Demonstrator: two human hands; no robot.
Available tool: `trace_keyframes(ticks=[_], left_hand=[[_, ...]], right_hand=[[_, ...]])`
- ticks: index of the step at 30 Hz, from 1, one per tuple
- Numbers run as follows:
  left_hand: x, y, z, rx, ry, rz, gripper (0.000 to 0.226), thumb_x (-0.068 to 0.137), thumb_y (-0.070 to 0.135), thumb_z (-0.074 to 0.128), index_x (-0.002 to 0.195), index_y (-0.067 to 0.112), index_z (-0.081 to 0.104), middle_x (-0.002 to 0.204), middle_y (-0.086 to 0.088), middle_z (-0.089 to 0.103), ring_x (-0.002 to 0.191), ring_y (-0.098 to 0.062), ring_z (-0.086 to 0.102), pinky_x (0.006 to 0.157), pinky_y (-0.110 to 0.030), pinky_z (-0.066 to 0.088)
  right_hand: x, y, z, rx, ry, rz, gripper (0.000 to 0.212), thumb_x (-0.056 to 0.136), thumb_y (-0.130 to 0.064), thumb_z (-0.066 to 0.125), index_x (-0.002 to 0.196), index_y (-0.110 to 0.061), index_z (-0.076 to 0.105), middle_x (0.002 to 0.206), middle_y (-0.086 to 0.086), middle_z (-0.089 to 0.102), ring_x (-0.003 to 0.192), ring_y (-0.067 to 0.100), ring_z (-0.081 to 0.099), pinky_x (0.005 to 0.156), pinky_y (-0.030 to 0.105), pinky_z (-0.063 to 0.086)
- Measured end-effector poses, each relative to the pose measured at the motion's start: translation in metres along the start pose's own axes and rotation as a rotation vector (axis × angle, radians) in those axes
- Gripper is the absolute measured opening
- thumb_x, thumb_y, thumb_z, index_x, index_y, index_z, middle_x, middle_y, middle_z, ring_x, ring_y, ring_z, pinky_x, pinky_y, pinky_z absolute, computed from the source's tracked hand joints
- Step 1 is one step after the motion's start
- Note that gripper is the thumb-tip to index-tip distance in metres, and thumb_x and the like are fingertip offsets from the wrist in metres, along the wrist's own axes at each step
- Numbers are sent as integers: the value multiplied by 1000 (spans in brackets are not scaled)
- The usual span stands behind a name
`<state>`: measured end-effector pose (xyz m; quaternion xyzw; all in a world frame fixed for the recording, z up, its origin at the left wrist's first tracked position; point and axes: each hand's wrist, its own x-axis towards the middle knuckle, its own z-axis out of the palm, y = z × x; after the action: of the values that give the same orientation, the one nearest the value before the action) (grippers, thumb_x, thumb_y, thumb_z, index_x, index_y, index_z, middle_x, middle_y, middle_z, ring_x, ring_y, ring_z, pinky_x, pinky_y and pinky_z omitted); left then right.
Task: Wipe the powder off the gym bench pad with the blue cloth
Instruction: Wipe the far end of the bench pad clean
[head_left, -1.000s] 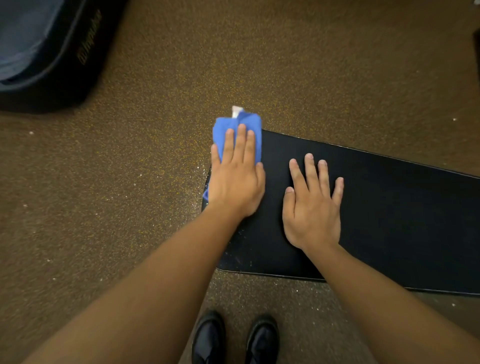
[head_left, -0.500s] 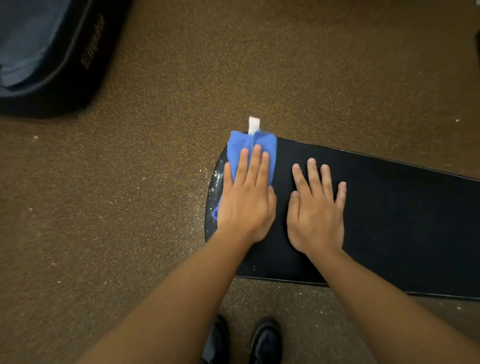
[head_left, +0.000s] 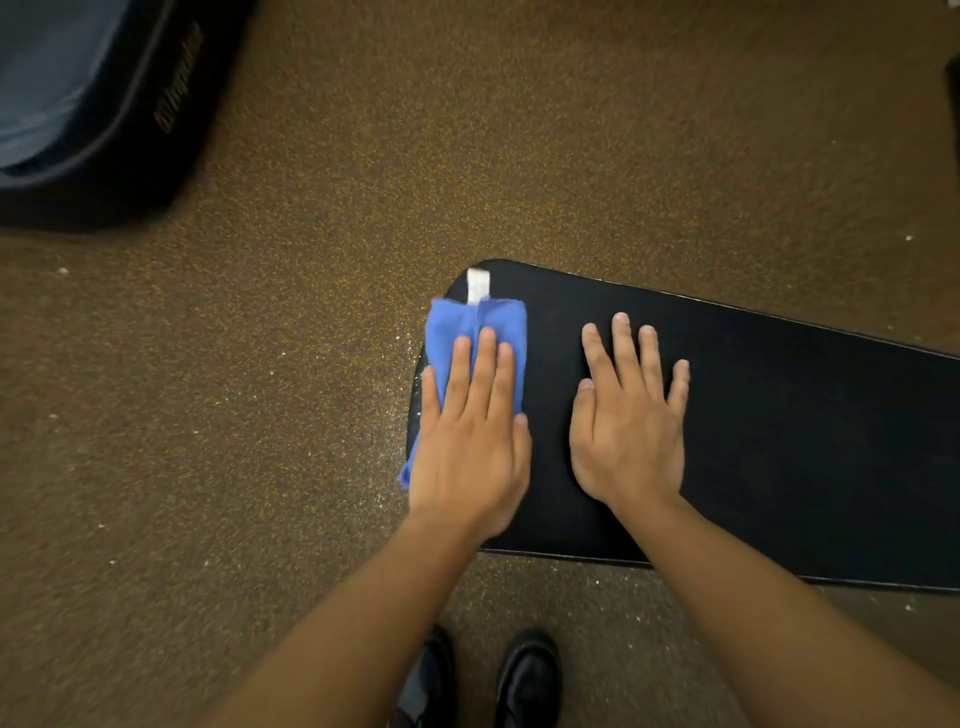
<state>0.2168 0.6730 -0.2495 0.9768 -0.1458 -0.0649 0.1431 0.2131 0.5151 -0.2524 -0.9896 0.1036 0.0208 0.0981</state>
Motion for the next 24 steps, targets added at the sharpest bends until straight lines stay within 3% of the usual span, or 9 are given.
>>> trace_keyframes(ticks=[4, 7, 9, 13, 16, 20, 24], left_hand=[[-34, 16, 9, 45, -3, 10, 62, 98, 33, 27, 154, 6, 21, 163, -11, 15, 151, -31, 8, 120, -54, 8], [-2, 24, 11, 62, -18, 112, 61, 100, 34, 21, 154, 7, 19, 163, -11, 14, 151, -30, 6, 119, -56, 13], [28, 23, 9, 55, -49, 148, 61, 100, 35, 14, 156, 10, 11, 164, -8, 6, 151, -28, -1, 120, -54, 9], [71, -7, -7, 42, -59, 29, 65, 97, 38, 10, 157, 13, 6, 165, -5, 0, 151, -26, -5, 120, -52, 3], [52, -10, -7, -8, -22, -47, 64, 99, 36, 15, 157, 10, 7, 165, -6, -1, 151, -25, -7, 121, -51, 2], [-7, 17, 3, 47, -3, -12, 61, 97, 31, 26, 153, 6, 24, 162, -11, 18, 150, -31, 11, 117, -56, 15], [12, 19, 8, 58, -8, 116, 59, 98, 30, 24, 152, 6, 28, 161, -11, 23, 149, -31, 16, 116, -56, 17]], right_hand=[[0, -1, 1, -6, 2, 2, 56, 98, -34, 21, 154, -25, 22, 163, 2, 16, 150, 25, 8, 119, 57, 8], [1, -2, 1, -13, -13, 5, 56, 98, -33, 20, 154, -25, 22, 163, 2, 15, 150, 24, 7, 119, 56, 8], [1, 0, 0, -17, -12, 4, 56, 98, -34, 20, 154, -25, 21, 163, 1, 15, 151, 24, 6, 119, 56, 8], [0, 0, 0, -6, -6, -3, 55, 98, -34, 21, 153, -27, 22, 163, 0, 16, 150, 23, 7, 119, 55, 8], [0, -1, 1, -7, -2, 1, 55, 99, -34, 21, 154, -27, 21, 163, 0, 15, 150, 23, 7, 119, 55, 8], [1, -2, 1, -17, -7, 10, 56, 98, -34, 20, 154, -26, 21, 163, 1, 15, 151, 24, 6, 119, 56, 8], [1, -2, 1, -37, -13, 8, 56, 98, -33, 19, 154, -25, 21, 163, 1, 14, 150, 24, 6, 119, 56, 9]])
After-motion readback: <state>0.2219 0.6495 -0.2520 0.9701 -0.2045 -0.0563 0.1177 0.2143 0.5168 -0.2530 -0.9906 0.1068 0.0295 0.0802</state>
